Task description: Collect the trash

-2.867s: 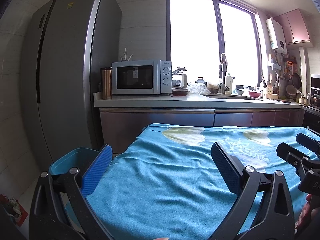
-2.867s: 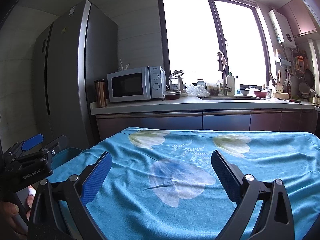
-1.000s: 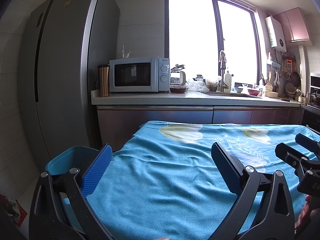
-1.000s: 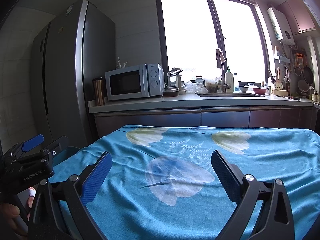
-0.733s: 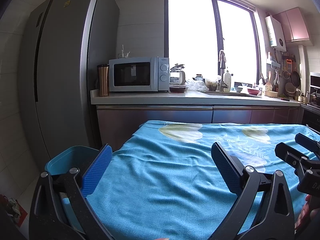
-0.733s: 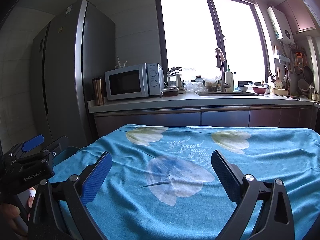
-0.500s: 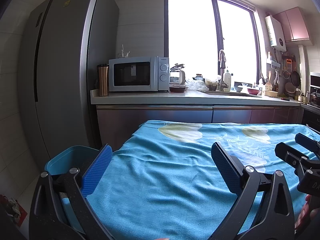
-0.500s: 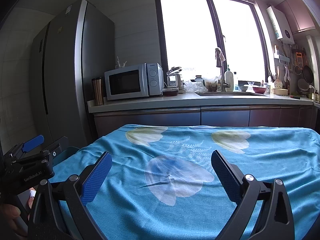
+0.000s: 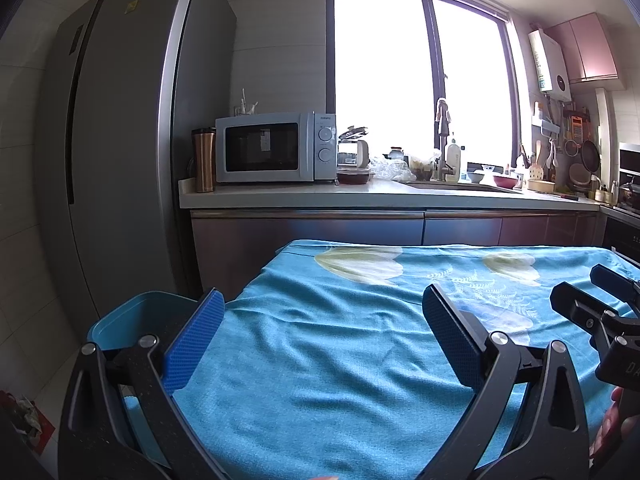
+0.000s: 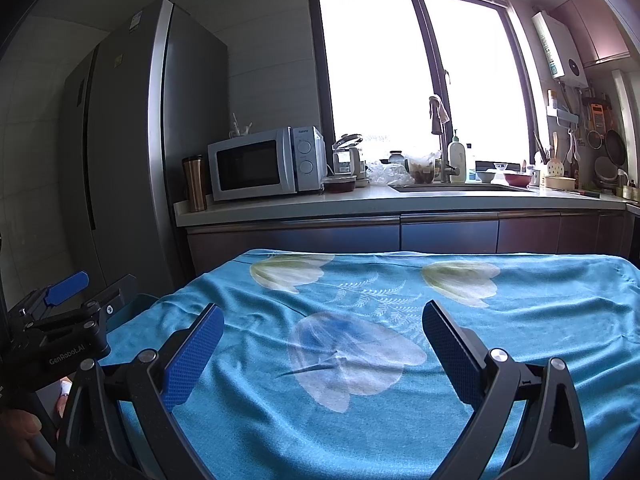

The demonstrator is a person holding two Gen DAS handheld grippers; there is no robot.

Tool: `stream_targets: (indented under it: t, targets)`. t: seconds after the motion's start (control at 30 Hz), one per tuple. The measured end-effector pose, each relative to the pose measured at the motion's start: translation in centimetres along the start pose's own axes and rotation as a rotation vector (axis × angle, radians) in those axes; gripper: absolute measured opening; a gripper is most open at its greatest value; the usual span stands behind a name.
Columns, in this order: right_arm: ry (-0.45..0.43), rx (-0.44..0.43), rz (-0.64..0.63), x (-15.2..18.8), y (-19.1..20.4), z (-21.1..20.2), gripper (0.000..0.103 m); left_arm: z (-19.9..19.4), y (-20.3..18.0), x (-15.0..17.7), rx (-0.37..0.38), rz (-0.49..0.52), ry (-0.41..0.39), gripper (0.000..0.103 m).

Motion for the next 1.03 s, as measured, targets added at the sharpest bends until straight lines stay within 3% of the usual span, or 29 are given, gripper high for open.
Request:
stream_targets:
  t: [0.73, 0.83, 1.03]
  targets:
    - [-0.002, 0.002, 0.006, 0.1, -0.6, 0.1, 0.096, 0.8, -0.4, -0.3, 0.001, 0.013, 0.021, 0.097]
    - [0.004, 0.005, 0.017, 0.1, -1.3, -0.1, 0.096, 2.0, -0.8, -0.2, 0.022, 0.028, 0.078, 0.097]
    - [0.088, 0.089, 0.040, 0.0, -5.6, -0.2, 0.096, 8.6, -2.5, 0.5, 0.073, 0.080, 0.306, 0.097]
Point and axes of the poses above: each gripper's, at about its wrist camera, not at the fingertips, and z roughly the way its jaws point, y to its left, x to its underside, the point moved 4 cm from there along z, roughly the way its jaws point, and after that the axes turned 8 degrees about -x, right-handed, at the moved point
